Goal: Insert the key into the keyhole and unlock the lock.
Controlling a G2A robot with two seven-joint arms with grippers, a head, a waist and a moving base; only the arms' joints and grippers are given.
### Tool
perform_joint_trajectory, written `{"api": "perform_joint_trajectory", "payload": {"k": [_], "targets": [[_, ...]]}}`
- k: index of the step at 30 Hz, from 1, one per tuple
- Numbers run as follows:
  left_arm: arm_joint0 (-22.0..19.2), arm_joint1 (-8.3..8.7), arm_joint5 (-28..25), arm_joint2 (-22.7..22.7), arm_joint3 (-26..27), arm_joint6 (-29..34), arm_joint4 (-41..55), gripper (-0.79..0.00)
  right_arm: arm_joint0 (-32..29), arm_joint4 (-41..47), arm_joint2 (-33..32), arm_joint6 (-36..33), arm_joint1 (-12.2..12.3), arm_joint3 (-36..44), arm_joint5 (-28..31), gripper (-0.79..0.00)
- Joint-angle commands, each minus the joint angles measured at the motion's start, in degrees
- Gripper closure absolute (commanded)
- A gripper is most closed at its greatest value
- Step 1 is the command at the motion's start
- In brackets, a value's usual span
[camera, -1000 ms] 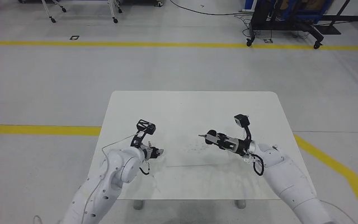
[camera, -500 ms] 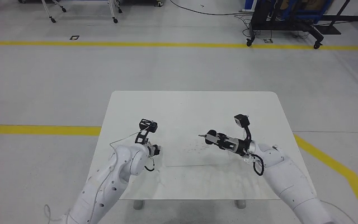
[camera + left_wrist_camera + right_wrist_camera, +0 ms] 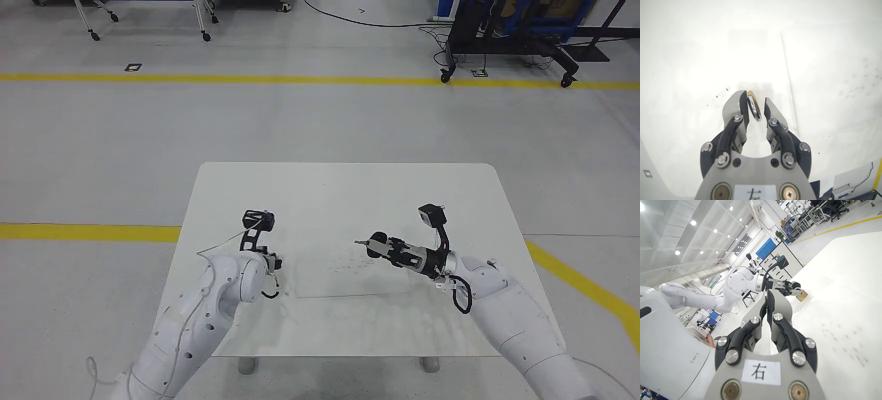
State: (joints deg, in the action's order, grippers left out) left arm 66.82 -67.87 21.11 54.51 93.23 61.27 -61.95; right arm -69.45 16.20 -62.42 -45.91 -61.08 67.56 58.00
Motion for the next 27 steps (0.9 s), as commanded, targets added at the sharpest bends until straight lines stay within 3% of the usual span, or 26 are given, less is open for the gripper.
{"api": "perform_joint_trajectory", "payload": {"k": [1, 14, 19, 27], "targets": [[0.0, -0.06, -0.5, 0.1, -0.2, -0.1, -0.2, 0.0, 0.0, 0.0, 0.0, 0.0, 0.0, 0.0, 0.0, 0.0], [0.6, -0.41, -2.7, -0.6, 0.2, -0.5, -5.2, 0.0, 0.0, 0.0, 0.0, 0.0, 0.0, 0.0, 0.0, 0.0], [2.6, -0.56, -3.3, 2.3, 3.5, -8.2, -0.7, 0.0, 0.0, 0.0, 0.0, 0.0, 0.0, 0.0, 0.0, 0.0], [9.4, -0.02, -15.4, 13.2, 7.5, -23.4, 20.4, 0.0, 0.0, 0.0, 0.0, 0.0, 0.0, 0.0, 0.0, 0.0]]}}
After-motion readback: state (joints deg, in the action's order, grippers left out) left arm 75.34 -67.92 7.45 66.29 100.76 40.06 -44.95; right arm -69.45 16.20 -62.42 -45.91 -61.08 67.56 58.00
